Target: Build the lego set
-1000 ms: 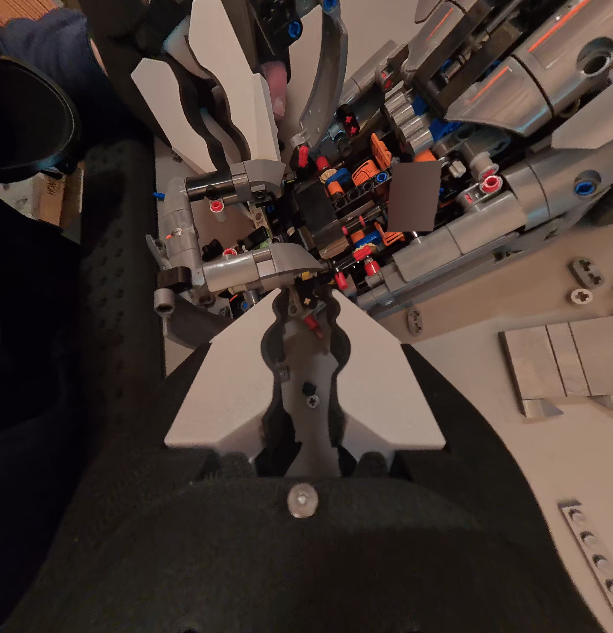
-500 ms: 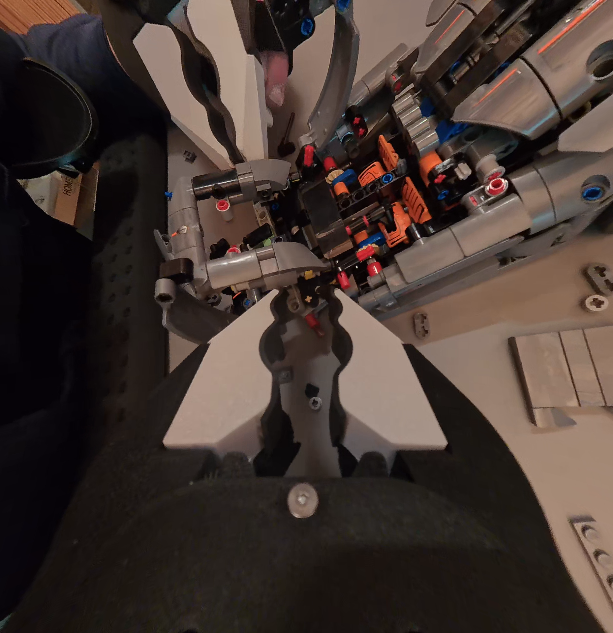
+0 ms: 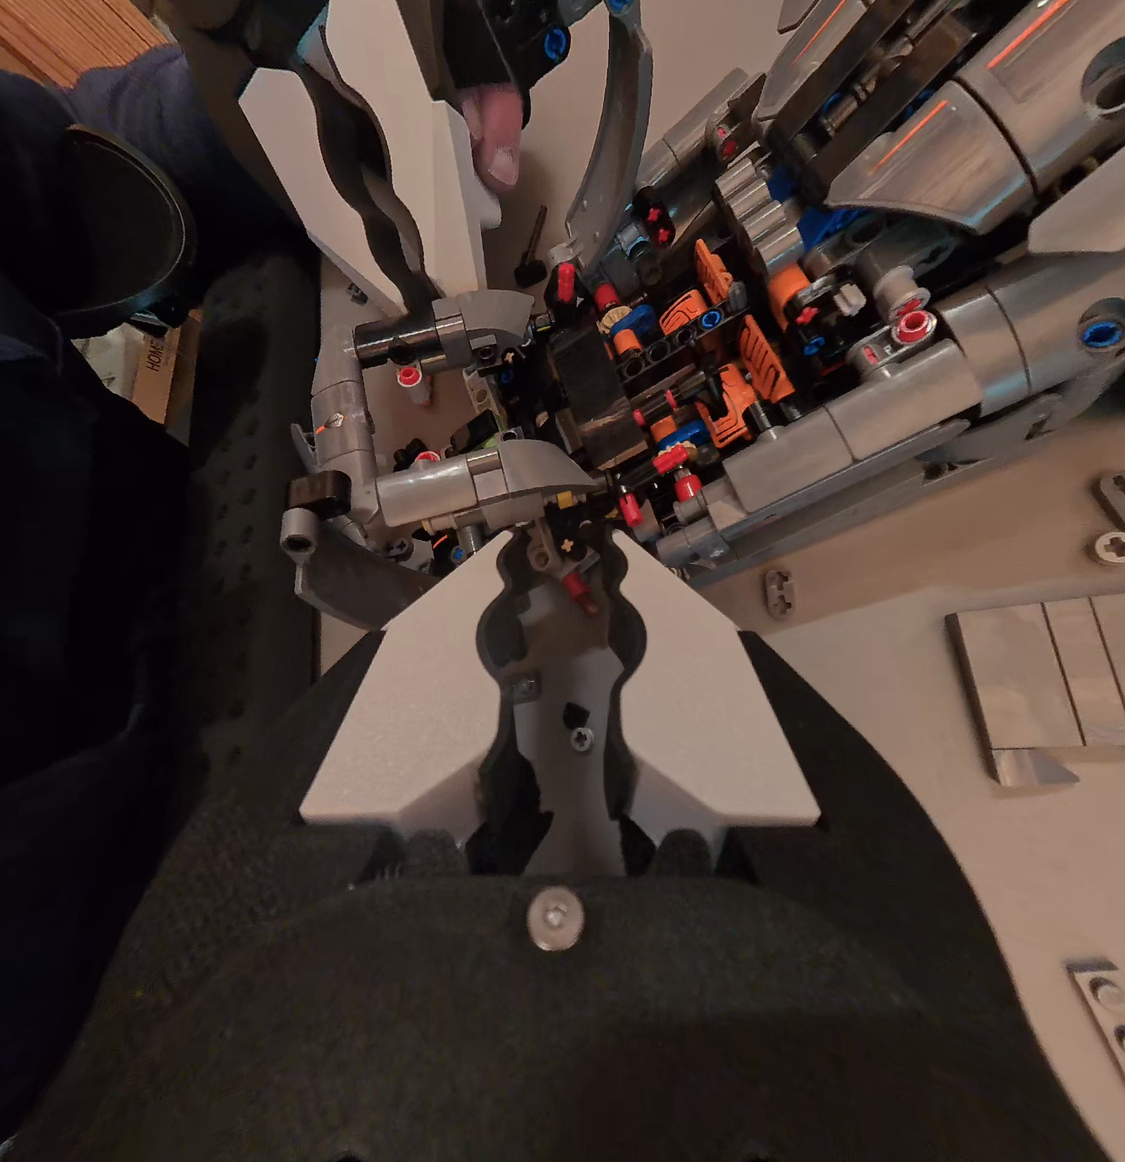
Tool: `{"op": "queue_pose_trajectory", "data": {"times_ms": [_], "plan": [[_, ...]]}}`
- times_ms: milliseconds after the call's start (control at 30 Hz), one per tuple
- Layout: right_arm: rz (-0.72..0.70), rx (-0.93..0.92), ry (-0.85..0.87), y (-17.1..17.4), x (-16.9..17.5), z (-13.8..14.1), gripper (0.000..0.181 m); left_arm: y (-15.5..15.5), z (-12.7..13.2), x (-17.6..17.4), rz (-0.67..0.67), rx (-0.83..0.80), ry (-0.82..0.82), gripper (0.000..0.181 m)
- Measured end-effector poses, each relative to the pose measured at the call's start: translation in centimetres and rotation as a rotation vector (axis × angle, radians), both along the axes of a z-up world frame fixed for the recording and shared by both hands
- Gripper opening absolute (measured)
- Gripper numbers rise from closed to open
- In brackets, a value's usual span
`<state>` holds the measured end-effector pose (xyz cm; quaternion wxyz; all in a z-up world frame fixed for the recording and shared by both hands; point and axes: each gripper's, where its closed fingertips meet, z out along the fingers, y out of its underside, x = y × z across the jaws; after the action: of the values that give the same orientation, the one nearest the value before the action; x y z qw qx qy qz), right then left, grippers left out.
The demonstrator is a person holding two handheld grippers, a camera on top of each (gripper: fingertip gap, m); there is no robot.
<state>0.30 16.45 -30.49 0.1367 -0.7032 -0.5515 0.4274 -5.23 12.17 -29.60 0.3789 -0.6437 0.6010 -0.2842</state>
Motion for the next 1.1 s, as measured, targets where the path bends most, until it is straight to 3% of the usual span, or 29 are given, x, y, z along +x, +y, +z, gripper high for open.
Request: {"op": "queue_pose_trajectory", "data": {"times_ms": [367, 833, 1100], "plan": [[0.008, -0.010, 0.006, 0.0, 0.0, 0.0, 0.021, -0.6, -0.1, 0.3, -0.042, 0.043, -0.010, 0.003], [0.005, -0.017, 0.010, 0.1, -0.1, 0.0, 0.021, 0.3, -0.7, 0.3, 0.007, 0.121, 0.054, 0.003], [-0.002, -0.017, 0.003, 0.2, 0.0, 0.0, 0.022, 0.5, -1.0, 0.5, 0.027, 0.088, 0.036, 0.004]]}}
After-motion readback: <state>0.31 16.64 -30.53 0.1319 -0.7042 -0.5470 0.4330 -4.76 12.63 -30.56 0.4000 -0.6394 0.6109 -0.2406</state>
